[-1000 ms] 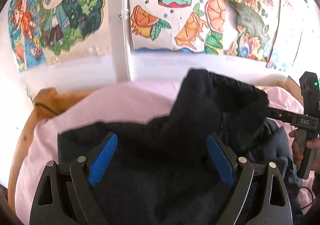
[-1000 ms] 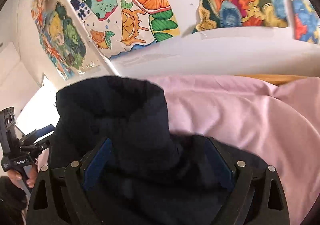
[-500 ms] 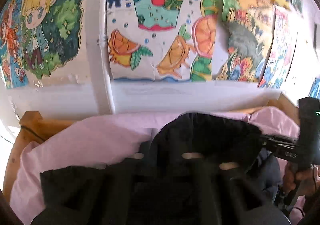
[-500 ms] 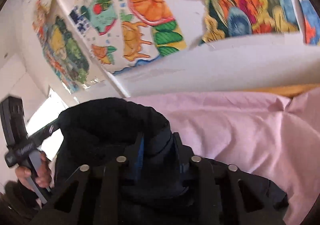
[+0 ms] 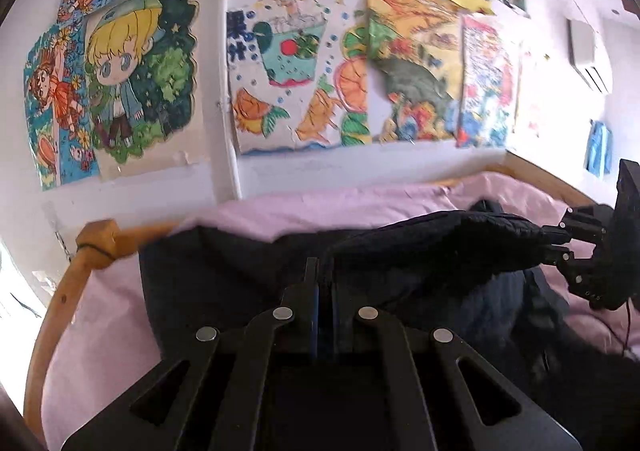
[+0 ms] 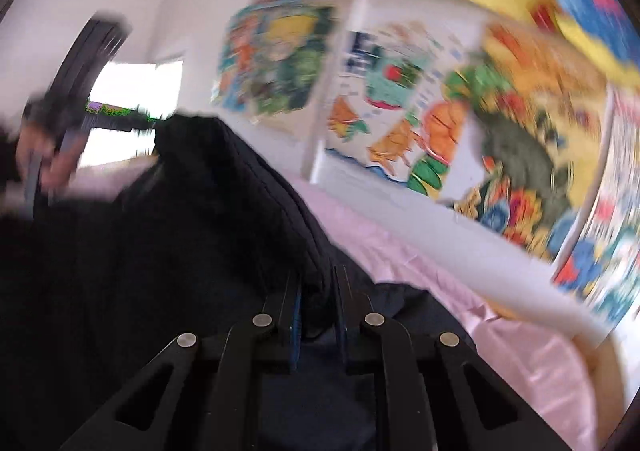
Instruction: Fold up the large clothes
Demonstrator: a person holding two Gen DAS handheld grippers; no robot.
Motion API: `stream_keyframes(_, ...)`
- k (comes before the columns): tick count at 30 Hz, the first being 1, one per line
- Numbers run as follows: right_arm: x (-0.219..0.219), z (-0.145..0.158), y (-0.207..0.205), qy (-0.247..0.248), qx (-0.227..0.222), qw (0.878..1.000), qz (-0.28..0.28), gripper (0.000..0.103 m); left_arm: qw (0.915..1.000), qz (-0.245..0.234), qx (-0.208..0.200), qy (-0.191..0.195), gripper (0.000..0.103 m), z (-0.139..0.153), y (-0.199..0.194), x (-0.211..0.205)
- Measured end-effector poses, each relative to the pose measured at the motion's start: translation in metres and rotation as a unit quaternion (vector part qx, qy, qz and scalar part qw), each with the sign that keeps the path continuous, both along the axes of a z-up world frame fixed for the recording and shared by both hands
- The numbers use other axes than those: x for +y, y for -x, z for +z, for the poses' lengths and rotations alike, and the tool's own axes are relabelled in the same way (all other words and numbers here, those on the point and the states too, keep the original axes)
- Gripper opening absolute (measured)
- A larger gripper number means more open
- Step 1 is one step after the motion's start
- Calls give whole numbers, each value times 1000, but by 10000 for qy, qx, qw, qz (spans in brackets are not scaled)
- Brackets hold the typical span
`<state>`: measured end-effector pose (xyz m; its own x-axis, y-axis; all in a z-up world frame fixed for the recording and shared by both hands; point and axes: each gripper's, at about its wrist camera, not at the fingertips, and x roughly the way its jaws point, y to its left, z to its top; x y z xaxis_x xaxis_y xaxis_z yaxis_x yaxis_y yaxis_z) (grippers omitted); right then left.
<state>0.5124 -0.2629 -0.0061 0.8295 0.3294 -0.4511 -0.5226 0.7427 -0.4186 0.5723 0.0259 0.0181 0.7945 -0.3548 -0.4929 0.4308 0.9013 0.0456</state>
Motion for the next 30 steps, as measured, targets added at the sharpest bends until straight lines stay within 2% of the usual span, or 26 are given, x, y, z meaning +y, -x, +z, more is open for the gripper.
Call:
stream_keyframes(2, 8, -16, 17, 549, -181, 9983, 86, 13, 9998, -79, 42, -160, 3, -8, 11, -5)
stream_keyframes(4, 10, -30, 20, 859, -213, 9960, 90, 13, 9990, -94, 174, -390, 2, -25, 11, -13)
stream_keyframes(10, 2, -71, -13, 938, 161, 9952, -247, 13, 9959, 177, 686, -557, 2, -81, -22, -18)
stream_keyframes(12, 1, -77, -13, 1012, 206, 9944, -205, 17, 9956, 220, 706, -581, 2, -86, -25, -19)
stream_keyframes(14, -6, -68, -10, 705, 420, 9966, -117, 23, 9958, 183, 685, -583, 2, -86, -25, -18)
stream_keyframes(15, -14, -57, -9, 386, 638, 9972, -24, 30, 9960, 171, 690, -547, 2, -85, -25, -17)
stream_keyframes(16, -20, -47, -7, 43, 770, 9970, 24, 32, 9962, 160, 690, -507, 2, -84, -26, -16)
stream_keyframes(19, -36, -8, -8, -1051, 891, 9905, 3, 34, 9965, 169, 640, -516, 2, -84, -24, -16)
stream_keyframes(22, -25, 15, -26, -1748, 1008, 9794, -65, 34, 9965, 182, 565, -584, 2, -86, -19, -18)
stream_keyframes(23, -13, 16, -35, -1795, 1044, 9780, -208, 34, 9966, 186, 555, -583, 2, -87, -18, -17)
stream_keyframes(25, 15, 5, -54, -1510, 1255, 9797, -394, 34, 9968, 186, 559, -533, 2, -88, -17, -16)
stream_keyframes(26, 25, -3, -61, -1445, 1343, 9792, -477, 29, 9969, 180, 565, -516, 2, -88, -17, -15)
stream_keyframes(27, 36, -18, -72, -1295, 1551, 9777, -572, 22, 9970, 169, 570, -496, 2, -87, -17, -14)
stream_keyframes(29, 47, -46, -83, -1107, 1787, 9751, -707, 19, 9971, 91, 580, -477, 3, -84, -15, -14)
stream_keyframes(30, 51, -57, -84, -1029, 1724, 9767, -752, 19, 9974, 37, 588, -414, 5, -80, -13, -12)
